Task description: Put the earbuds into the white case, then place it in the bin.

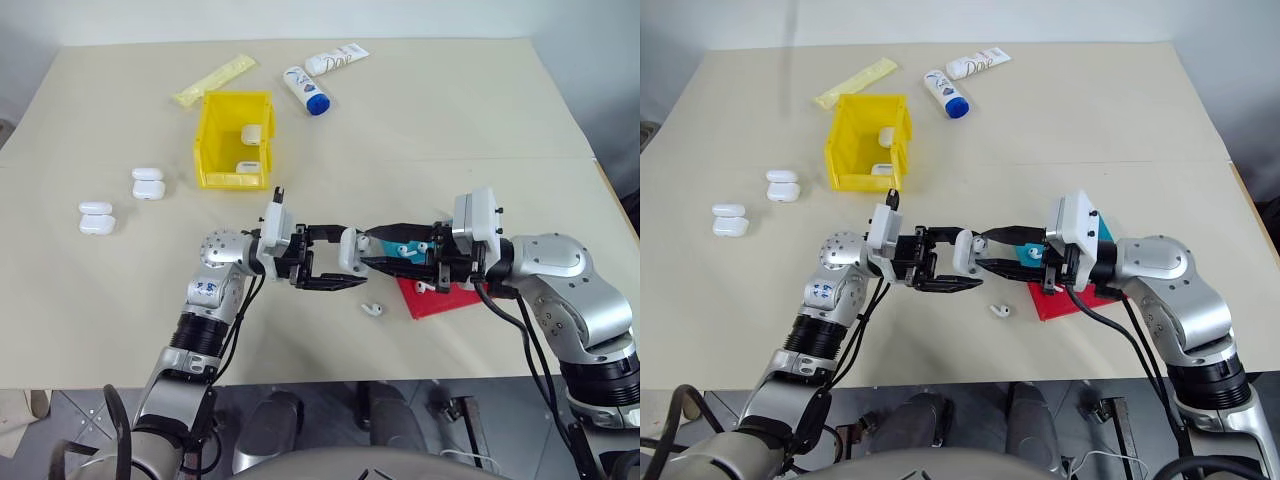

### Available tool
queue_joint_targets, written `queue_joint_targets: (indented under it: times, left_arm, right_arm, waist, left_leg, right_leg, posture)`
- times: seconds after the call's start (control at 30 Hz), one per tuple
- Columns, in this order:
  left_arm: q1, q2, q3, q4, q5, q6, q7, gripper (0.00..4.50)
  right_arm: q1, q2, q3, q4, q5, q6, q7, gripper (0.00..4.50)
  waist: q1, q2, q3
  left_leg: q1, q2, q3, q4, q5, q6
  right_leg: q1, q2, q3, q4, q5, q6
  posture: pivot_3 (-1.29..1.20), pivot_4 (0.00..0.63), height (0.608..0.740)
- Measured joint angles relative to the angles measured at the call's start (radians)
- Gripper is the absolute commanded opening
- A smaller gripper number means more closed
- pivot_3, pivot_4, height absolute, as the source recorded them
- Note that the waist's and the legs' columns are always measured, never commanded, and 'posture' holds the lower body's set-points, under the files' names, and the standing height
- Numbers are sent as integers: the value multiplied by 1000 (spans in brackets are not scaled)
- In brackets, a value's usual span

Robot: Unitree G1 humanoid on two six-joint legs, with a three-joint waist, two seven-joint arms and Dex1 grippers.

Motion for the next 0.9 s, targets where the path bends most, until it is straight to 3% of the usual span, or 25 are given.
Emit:
queue_joint_targets:
  times: [0.07, 0.33, 0.43, 0.67, 0.9]
  left_arm:
    - [-1, 0, 0, 1, 0, -6, -1, 2810]
    - [-3, -10, 14, 12, 0, -17, 19, 2810]
    - [-13, -8, 35, 37, -1, -29, 30, 2810]
    - [-46, 18, 101, 86, -1, -61, 72, 2810]
    - [-46, 46, 139, 130, -1, -75, 96, 2810]
  right_arm:
    - [-6, 1, 0, 0, 0, 10, -4, 3822]
    - [-16, 4, -18, -5, 2, 42, -28, 3822]
    - [50, -37, -75, -24, 0, 64, -50, 3822]
    - [458, -96, -402, -53, -5, 81, -97, 3822]
    - [817, -33, -701, -134, -7, 77, -112, 3822]
  waist:
    - [0, 0, 0]
    - [1, 0, 0]
    - [7, 0, 0]
    - [20, 0, 0]
    - [22, 0, 0]
  left_leg:
    - [0, 0, 0, 0, 0, 0]
    - [0, 0, 0, 0, 0, 0]
    - [0, 0, -1, 0, 0, 0]
    - [0, -1, 0, 0, 0, 0]
    - [0, 0, 2, 0, 0, 0]
  right_leg:
    - [0, 0, 0, 0, 0, 0]
    - [0, 0, 0, 0, 0, 0]
    - [0, 0, -1, 0, 0, 0]
    - [0, 0, 0, 0, 0, 0]
    - [1, 0, 2, 0, 0, 1]
  posture:
    - [0, 150, 740]
    - [0, 150, 740]
    - [0, 150, 740]
    - [0, 150, 740]
    - [0, 150, 740]
